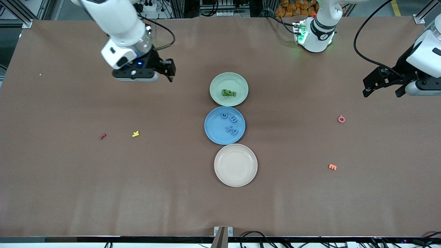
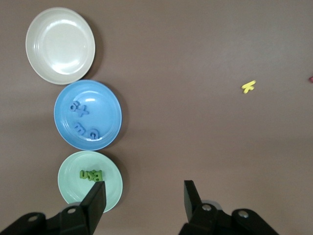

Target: Sort letters by color into matching plates

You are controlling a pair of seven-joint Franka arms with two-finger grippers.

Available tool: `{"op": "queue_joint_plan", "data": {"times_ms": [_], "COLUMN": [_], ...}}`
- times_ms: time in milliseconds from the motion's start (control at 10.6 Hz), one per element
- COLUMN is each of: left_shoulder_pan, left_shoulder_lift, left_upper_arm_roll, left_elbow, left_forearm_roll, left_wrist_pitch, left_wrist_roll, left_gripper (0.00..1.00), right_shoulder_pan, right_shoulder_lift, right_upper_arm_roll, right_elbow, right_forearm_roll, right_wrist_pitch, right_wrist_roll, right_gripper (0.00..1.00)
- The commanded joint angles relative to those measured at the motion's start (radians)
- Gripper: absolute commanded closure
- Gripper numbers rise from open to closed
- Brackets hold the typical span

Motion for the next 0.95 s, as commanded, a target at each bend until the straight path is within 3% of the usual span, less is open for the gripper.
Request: {"op": "queue_joint_plan", "data": {"times_ms": [0, 378, 567, 851], "left_shoulder_pan": [-0.002, -0.002, -0.002, 0.000], "left_shoulder_lift": [0.006, 0.007, 0.006, 0.007], "left_upper_arm_roll": [-0.002, -0.002, -0.002, -0.002], "left_elbow": [0.016, 0.016, 0.018, 0.016], "left_forearm_roll": [0.022, 0.022, 0.022, 0.022], "left_wrist_pitch": [0.001, 0.001, 0.001, 0.001], "left_wrist_roll": [0.003, 0.003, 0.003, 0.003], "left_gripper": [0.00, 0.00, 0.00, 0.00], "right_shoulder_pan": [-0.015, -0.015, -0.015, -0.016], "right_shoulder_lift": [0.003, 0.003, 0.010, 0.012], "right_upper_arm_roll": [-0.104, -0.290, -0.355, -0.447], "right_elbow": [0.124, 0.196, 0.208, 0.208], "right_forearm_roll": [0.068, 0.076, 0.056, -0.022], "right_wrist_pitch": [-0.121, -0.187, -0.189, -0.198], "right_wrist_roll": [-0.089, -0.305, -0.364, -0.513], "right_gripper": [0.00, 0.00, 0.00, 0.00]}}
